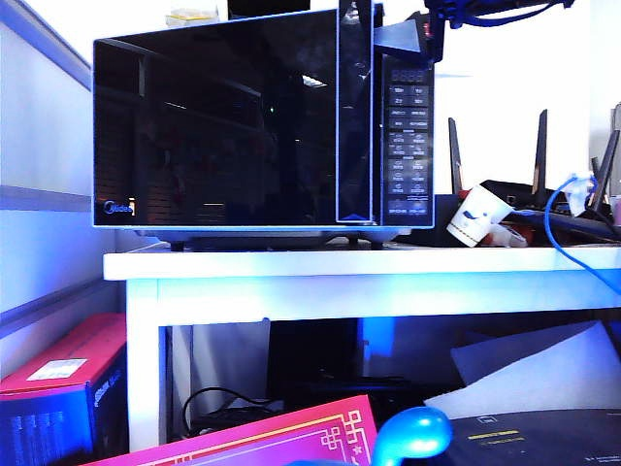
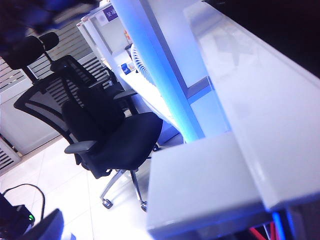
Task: Open the microwave door, place the box of snacks from the top of the microwave inside, then close the microwave door.
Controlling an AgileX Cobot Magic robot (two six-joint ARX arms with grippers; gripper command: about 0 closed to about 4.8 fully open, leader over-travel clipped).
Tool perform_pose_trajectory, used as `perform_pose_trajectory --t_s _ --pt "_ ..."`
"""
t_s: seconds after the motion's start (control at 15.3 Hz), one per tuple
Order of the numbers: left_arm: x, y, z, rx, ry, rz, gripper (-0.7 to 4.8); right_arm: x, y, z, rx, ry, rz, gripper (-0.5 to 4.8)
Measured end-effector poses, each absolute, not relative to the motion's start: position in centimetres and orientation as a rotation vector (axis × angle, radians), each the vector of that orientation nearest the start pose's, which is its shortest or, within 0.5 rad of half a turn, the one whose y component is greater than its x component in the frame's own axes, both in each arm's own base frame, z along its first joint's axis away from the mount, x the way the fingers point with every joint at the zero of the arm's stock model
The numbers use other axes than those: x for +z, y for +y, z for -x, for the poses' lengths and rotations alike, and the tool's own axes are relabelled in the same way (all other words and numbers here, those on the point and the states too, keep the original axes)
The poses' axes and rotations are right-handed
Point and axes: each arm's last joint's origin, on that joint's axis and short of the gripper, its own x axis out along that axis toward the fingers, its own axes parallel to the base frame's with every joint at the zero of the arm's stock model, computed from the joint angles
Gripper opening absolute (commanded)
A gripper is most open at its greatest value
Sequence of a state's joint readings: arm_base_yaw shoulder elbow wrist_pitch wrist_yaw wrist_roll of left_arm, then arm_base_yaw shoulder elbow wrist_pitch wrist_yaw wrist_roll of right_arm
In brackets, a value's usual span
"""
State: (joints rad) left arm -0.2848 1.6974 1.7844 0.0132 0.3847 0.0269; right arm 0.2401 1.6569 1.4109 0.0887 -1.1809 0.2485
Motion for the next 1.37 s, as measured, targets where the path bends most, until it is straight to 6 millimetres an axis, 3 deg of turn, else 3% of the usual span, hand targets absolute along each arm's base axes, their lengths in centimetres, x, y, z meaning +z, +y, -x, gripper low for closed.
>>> perform_pose_trajectory --t_s 0.59,0.91,1.18,1.37 --pt "40.0 -14.0 -42.3 -0.675 -0.108 -0.034 -0.06 35.4 12.4 -35.2 1.412 0.34 -0.29 3.99" --pt "39.6 -14.1 -42.6 -0.675 -0.116 -0.041 -0.06 35.4 12.4 -35.2 1.419 0.343 -0.293 3.99" --pt "39.6 -14.1 -42.6 -0.676 -0.114 -0.044 -0.06 35.9 12.1 -34.7 1.412 0.352 -0.304 4.74" --pt "39.6 -14.2 -42.6 -0.68 -0.109 -0.044 -0.06 36.0 11.2 -34.8 1.395 0.357 -0.316 4.72"
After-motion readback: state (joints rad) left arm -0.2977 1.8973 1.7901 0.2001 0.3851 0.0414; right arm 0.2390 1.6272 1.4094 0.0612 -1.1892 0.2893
